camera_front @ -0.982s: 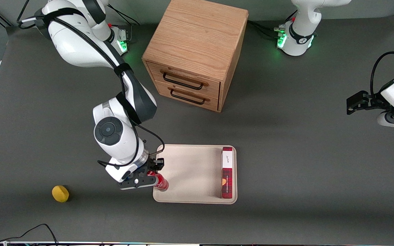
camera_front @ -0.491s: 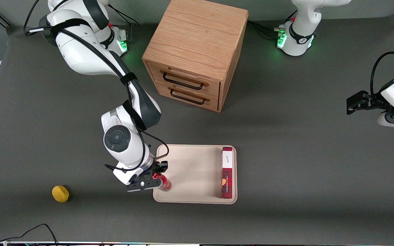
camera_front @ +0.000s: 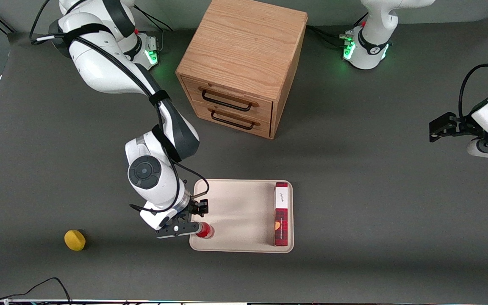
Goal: Place coke bottle on tray
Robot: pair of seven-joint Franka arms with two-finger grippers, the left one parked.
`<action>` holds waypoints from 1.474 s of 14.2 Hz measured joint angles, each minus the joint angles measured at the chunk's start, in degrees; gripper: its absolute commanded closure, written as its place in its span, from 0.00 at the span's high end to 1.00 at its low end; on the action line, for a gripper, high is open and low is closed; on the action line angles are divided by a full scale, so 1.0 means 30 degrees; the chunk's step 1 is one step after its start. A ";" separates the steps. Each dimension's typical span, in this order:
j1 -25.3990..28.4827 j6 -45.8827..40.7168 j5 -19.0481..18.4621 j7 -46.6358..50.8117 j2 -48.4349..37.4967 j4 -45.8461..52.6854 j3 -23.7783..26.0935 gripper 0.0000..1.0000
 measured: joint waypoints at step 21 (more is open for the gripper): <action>-0.7927 -0.8838 0.0973 -0.3512 -1.6670 -1.0638 0.1409 1.00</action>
